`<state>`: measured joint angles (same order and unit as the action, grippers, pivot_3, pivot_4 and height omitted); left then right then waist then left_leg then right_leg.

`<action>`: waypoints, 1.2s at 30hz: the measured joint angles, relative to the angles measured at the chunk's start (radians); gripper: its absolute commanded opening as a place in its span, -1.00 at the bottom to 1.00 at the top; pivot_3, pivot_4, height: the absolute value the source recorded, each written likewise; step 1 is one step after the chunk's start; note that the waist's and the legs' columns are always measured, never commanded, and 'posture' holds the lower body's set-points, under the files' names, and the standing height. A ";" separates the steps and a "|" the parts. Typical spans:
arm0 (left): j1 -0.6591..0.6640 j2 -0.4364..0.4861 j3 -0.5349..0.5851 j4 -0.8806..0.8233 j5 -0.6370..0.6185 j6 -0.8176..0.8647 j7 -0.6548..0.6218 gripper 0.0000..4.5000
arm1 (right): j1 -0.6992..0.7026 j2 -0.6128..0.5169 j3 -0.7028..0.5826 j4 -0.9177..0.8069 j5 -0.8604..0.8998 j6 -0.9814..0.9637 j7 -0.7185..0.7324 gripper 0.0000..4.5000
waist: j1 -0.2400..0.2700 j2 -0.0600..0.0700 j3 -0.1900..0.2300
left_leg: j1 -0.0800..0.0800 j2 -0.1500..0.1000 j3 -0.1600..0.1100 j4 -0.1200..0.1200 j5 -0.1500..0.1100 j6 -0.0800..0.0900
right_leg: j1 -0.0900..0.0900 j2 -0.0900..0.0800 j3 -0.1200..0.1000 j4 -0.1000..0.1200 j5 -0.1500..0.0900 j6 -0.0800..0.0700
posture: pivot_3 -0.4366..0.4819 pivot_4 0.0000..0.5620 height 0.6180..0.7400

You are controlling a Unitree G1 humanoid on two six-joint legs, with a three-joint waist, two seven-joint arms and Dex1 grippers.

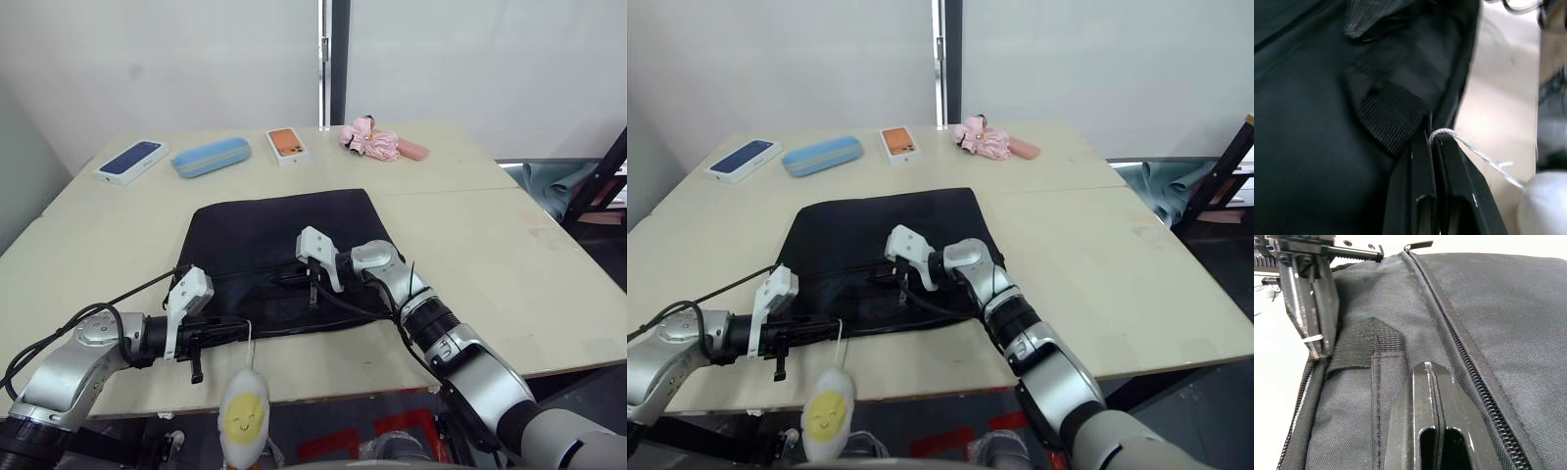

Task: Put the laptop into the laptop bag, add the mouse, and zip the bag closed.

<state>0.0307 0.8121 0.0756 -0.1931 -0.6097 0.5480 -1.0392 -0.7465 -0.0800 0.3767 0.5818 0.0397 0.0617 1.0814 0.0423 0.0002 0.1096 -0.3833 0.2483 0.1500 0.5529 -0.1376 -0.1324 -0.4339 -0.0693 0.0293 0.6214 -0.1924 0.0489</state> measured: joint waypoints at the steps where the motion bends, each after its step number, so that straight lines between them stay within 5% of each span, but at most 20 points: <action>1: 0.000 -0.007 0.011 -0.004 -0.022 0.035 0.020 -0.98 | 0.000 0.000 0.000 0.000 0.000 0.000 0.000 -1.00 | 0.000 0.000 0.000 | 0.000 0.000 0.000 0.000 0.000 0.000 | 0.000 0.000 0.000 0.000 0.000 0.000 | -0.05 -0.47 1.00; 17: -0.102 -0.122 0.212 -0.014 -0.302 0.458 0.330 -0.98 | -0.002 -0.004 -0.007 0.000 -0.003 0.000 -0.003 -1.00 | 0.008 -0.002 0.003 | -0.002 0.000 -0.002 0.000 0.000 0.000 | 0.000 0.000 -0.001 -0.002 0.000 0.000 | -0.05 -0.47 1.00; 28: -0.094 -0.125 0.234 -0.041 -0.316 0.482 0.373 -0.98 | -0.002 -0.003 -0.005 -0.002 -0.008 0.000 0.000 -1.00 | 0.001 -0.004 0.004 | -0.003 0.000 -0.001 0.000 0.000 -0.001 | 0.001 0.000 -0.002 -0.007 0.000 0.000 | -0.05 -0.47 1.00; 36: -0.084 -0.095 0.245 -0.080 -0.305 0.445 0.339 0.19 | -0.002 -0.002 -0.004 -0.001 -0.009 0.000 -0.001 -1.00 | 0.000 -0.004 0.004 | -0.002 0.000 -0.001 0.000 0.000 -0.001 | 0.001 0.000 -0.001 -0.007 0.000 0.000 | -0.05 -0.47 1.00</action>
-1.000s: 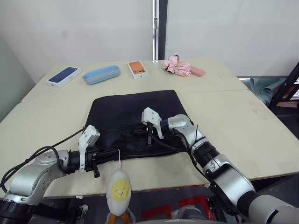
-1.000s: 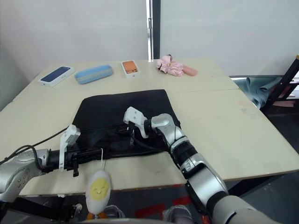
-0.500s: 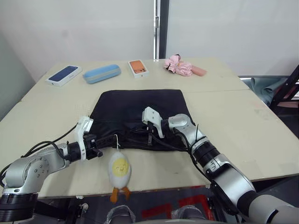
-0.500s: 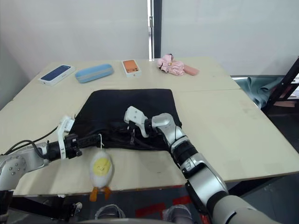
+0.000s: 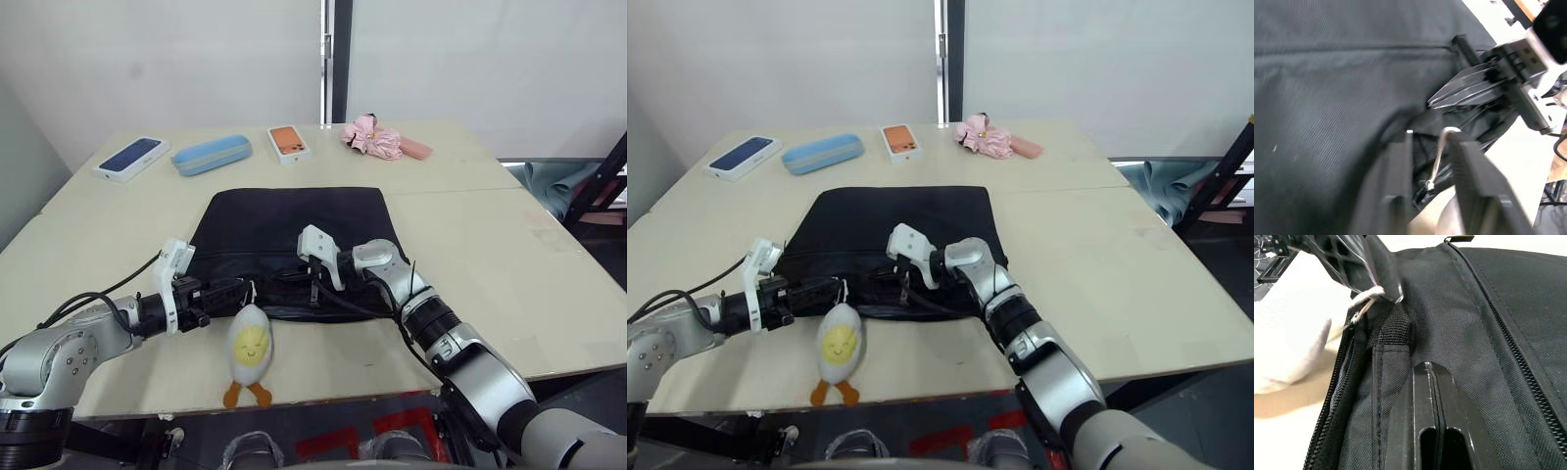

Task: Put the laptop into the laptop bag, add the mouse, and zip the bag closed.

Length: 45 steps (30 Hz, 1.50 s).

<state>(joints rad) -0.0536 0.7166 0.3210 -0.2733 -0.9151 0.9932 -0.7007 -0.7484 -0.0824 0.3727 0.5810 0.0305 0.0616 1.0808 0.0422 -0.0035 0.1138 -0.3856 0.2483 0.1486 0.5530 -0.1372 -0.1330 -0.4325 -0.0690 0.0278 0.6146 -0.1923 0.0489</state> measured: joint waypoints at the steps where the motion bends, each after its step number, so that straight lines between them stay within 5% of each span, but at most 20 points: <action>1: 0.007 0.009 0.021 -0.002 -0.009 0.005 0.002 0.35 | 0.000 0.000 0.000 -0.001 0.000 0.000 0.000 -1.00 | 0.000 0.000 0.000 | 0.000 0.000 0.000 0.000 0.000 0.000 | 0.000 0.000 0.000 0.000 0.000 0.000 | -0.05 -0.47 1.00; 9: 0.130 0.115 0.060 -0.034 0.047 -0.078 -0.122 0.35 | 0.000 0.001 0.000 0.001 0.000 0.000 0.000 -1.00 | -0.001 0.000 0.000 | 0.000 0.000 0.000 0.000 0.000 0.000 | 0.000 0.000 0.000 -0.001 0.000 0.000 | -0.05 -0.47 1.00; 31: 0.214 0.296 0.172 0.063 0.126 -0.157 -0.361 0.35 | 0.002 0.006 -0.008 -0.001 0.002 0.007 -0.001 -1.00 | -0.001 0.000 0.000 | 0.000 0.000 0.000 -0.001 0.000 0.000 | 0.000 0.000 0.000 -0.001 0.000 0.000 | -0.05 -0.47 1.00; 41: 0.210 0.299 0.179 0.081 0.146 -0.166 -0.392 0.35 | 0.002 0.008 -0.021 -0.014 0.017 0.036 0.005 -1.00 | 0.000 0.000 0.000 | 0.000 0.000 0.000 -0.001 0.000 0.000 | 0.000 0.000 0.000 0.000 0.000 0.000 | -0.05 -0.47 1.00; 45: 0.209 0.300 0.184 0.089 0.150 -0.177 -0.408 0.35 | 0.015 -0.005 -0.077 -0.145 0.120 0.220 0.022 -1.00 | 0.003 0.000 0.007 | -0.002 0.000 0.000 -0.001 0.000 0.000 | -0.002 0.000 0.000 -0.001 0.000 0.000 | -0.05 -0.47 1.00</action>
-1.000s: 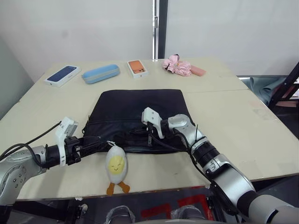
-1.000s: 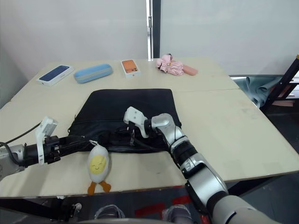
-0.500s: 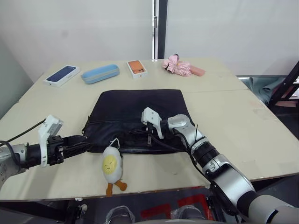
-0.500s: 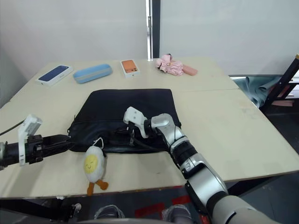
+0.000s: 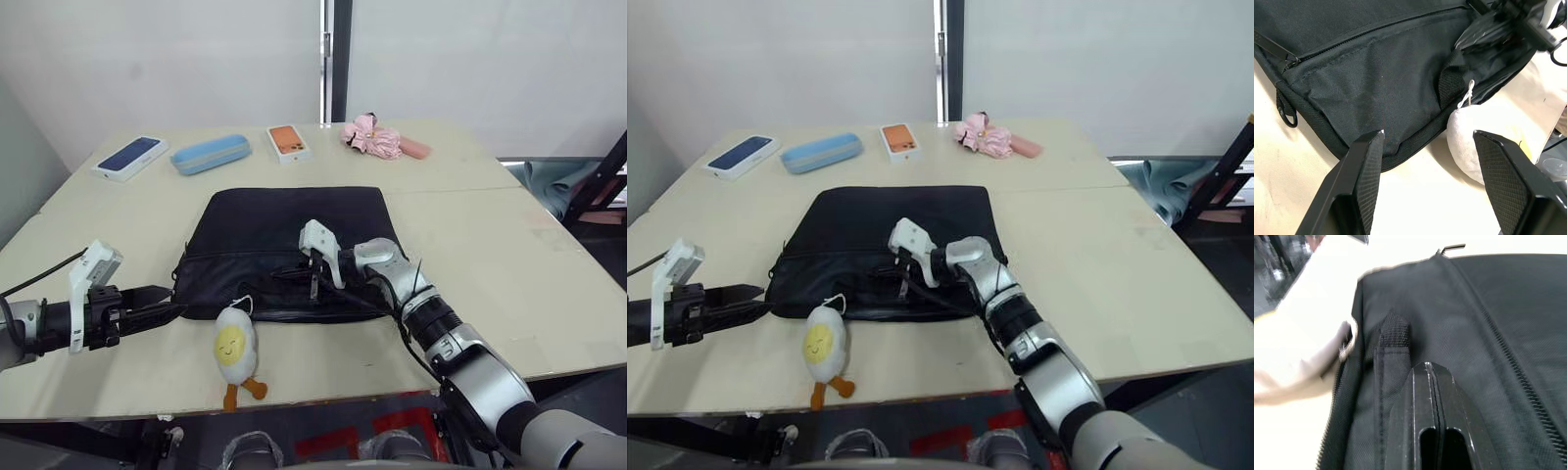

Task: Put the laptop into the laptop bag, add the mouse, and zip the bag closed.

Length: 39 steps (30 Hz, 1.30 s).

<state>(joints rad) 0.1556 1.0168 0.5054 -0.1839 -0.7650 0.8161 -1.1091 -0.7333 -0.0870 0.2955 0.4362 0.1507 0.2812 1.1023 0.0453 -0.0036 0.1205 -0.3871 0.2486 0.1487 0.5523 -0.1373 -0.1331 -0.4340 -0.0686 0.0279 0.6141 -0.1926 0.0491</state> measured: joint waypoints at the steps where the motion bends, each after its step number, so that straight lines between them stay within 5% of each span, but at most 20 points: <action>1: 0.000 0.003 0.004 0.006 0.002 -0.002 -0.003 0.38 | 0.001 -0.013 -0.017 -0.049 0.029 0.049 -0.001 -0.89 | 0.002 0.000 0.002 | -0.002 0.000 0.000 0.000 0.000 0.000 | -0.001 0.000 0.000 0.000 0.000 0.000 | -0.05 -0.47 1.00; 7: -0.003 0.024 0.062 0.025 0.007 -0.009 -0.039 1.00 | -0.004 -0.215 -0.128 -0.423 0.211 0.332 0.029 -0.02 | 0.016 0.000 0.004 | -0.004 0.000 -0.001 -0.001 0.000 -0.001 | -0.001 0.001 -0.002 -0.004 -0.001 -0.001 | -0.05 -0.47 1.00; 14: -0.033 0.082 0.145 0.126 0.053 -0.069 -0.081 1.00 | 0.063 -0.675 -0.237 -0.501 0.251 0.374 0.161 0.99 | 0.038 -0.003 0.008 | -0.003 0.000 0.000 0.000 0.000 -0.002 | 0.000 0.000 -0.001 -0.003 -0.001 0.000 | -0.05 -0.47 1.00; 18: -0.026 0.098 0.184 0.200 0.112 -0.137 -0.108 1.00 | 0.104 -0.870 -0.321 -0.436 0.249 0.351 0.216 0.99 | 0.036 -0.003 0.009 | -0.002 0.000 0.000 0.000 0.000 -0.001 | 0.000 0.001 0.000 -0.002 -0.001 0.000 | -0.05 -0.47 1.00; 26: -0.128 0.132 0.160 0.295 0.154 -0.200 -0.143 1.00 | 0.158 -0.993 -0.363 -0.383 0.251 0.308 0.264 0.99 | 0.043 -0.005 0.010 | -0.002 0.001 0.000 0.008 0.000 0.000 | 0.000 0.000 0.001 0.003 -0.001 0.000 | -0.05 -0.47 1.00; 32: -0.266 0.120 0.027 0.290 0.163 -0.213 -0.144 1.00 | 0.156 -0.933 -0.348 -0.493 0.304 0.343 0.253 0.99 | 0.047 -0.006 0.010 | -0.001 0.001 -0.001 0.012 0.000 0.001 | 0.000 0.000 0.001 0.010 -0.001 0.000 | -0.05 -0.47 1.00; 36: -0.513 0.033 -0.175 0.299 0.189 -0.242 -0.140 1.00 | 0.132 -0.801 -0.278 -0.659 0.386 0.424 0.204 0.99 | 0.054 -0.004 0.011 | 0.000 0.001 -0.001 0.017 0.001 0.001 | 0.000 -0.001 0.002 0.017 -0.001 -0.001 | -0.05 -0.47 1.00; 39: -0.666 -0.057 -0.314 0.355 0.247 -0.310 -0.164 0.65 | 0.095 -0.716 -0.208 -0.718 0.405 0.445 0.174 1.00 | 0.056 -0.004 0.011 | -0.002 0.000 -0.003 0.022 0.001 0.001 | 0.000 -0.001 0.002 0.019 -0.001 -0.001 | -0.05 -0.47 1.00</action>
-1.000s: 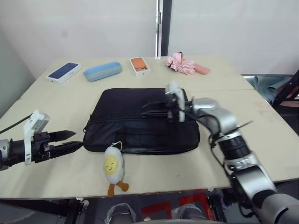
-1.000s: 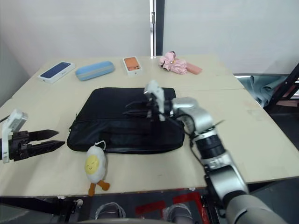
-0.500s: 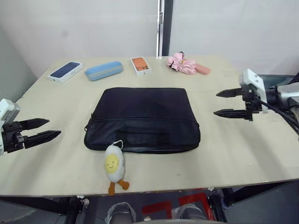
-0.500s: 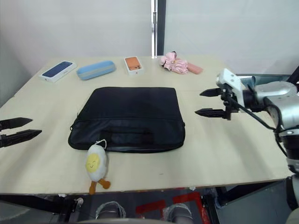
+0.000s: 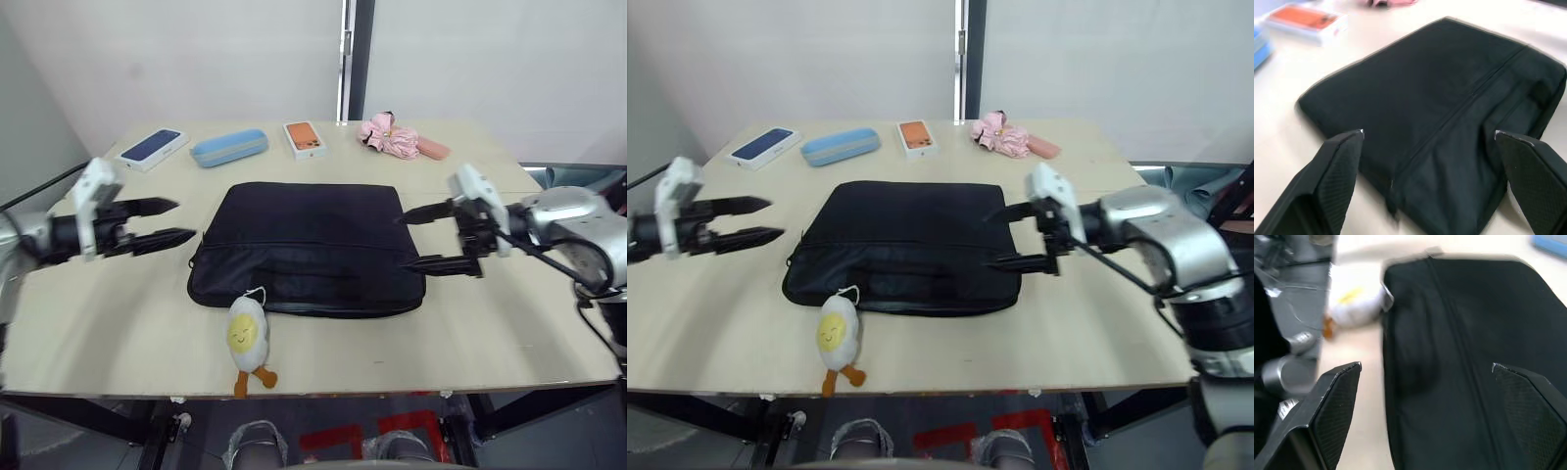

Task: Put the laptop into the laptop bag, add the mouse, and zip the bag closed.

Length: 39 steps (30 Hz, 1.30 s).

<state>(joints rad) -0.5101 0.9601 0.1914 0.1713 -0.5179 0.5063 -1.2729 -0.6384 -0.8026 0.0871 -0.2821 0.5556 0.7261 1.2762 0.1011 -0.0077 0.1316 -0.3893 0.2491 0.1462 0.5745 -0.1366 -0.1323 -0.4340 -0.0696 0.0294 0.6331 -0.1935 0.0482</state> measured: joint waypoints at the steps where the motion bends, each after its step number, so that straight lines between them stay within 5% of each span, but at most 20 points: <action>1: -0.041 -0.034 -0.048 0.023 0.021 -0.021 -0.014 0.51 | -0.015 0.028 0.031 -0.005 -0.002 -0.001 -0.003 1.00 | 0.000 0.000 0.000 | -0.001 0.000 0.000 0.001 0.000 0.000 | 0.000 0.000 0.000 0.000 0.000 0.000 | -0.05 -0.47 1.00; 10: -0.309 -0.326 -0.325 0.371 0.238 -0.314 -0.101 -0.93 | -0.138 0.315 0.318 0.066 -0.115 -0.117 -0.013 1.00 | -0.006 0.000 0.000 | -0.004 -0.001 -0.003 0.003 0.000 0.000 | -0.001 -0.001 -0.002 0.002 0.000 0.000 | -0.05 -0.47 1.00; 19: -0.439 -0.437 -0.375 0.734 0.386 -0.543 -0.082 -0.97 | -0.211 0.536 0.489 0.431 -0.320 -0.377 0.024 1.00 | -0.008 0.000 0.000 | -0.010 -0.001 -0.007 0.006 0.000 0.001 | -0.003 -0.002 -0.005 0.003 0.001 0.000 | -0.05 -0.47 1.00; 26: -0.452 -0.433 -0.389 0.776 0.438 -0.552 -0.103 -0.97 | -0.266 0.665 0.556 0.566 -0.440 -0.584 0.041 1.00 | -0.010 -0.001 -0.001 | 0.005 -0.002 -0.006 0.005 0.000 0.000 | 0.008 -0.005 -0.004 0.006 0.000 -0.001 | -0.05 -0.47 1.00; 37: -0.427 -0.417 -0.367 0.752 0.438 -0.531 -0.121 -0.97 | -0.267 0.741 0.602 0.797 -0.595 -0.759 0.025 1.00 | -0.018 0.000 -0.001 | 0.005 -0.001 -0.007 0.004 0.000 0.000 | 0.007 -0.005 -0.004 0.007 0.000 -0.001 | -0.05 -0.47 1.00; 39: -0.425 -0.417 -0.367 0.746 0.439 -0.528 -0.121 -1.00 | -0.267 0.738 0.602 0.816 -0.616 -0.791 0.029 0.76 | -0.019 0.000 -0.001 | 0.005 -0.001 -0.007 0.004 0.000 0.000 | 0.007 -0.005 -0.004 0.007 0.000 -0.001 | -0.05 -0.47 1.00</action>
<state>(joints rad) -0.9351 0.5429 -0.1759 0.9177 -0.0794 -0.0217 -1.3944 -0.9051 -0.0649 0.6895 0.5337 -0.0607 -0.0653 1.3052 0.0825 -0.0077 0.1305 -0.3842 0.2477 0.1395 0.5786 -0.1369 -0.1326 -0.4267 -0.0749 0.0254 0.6397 -0.1930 0.0474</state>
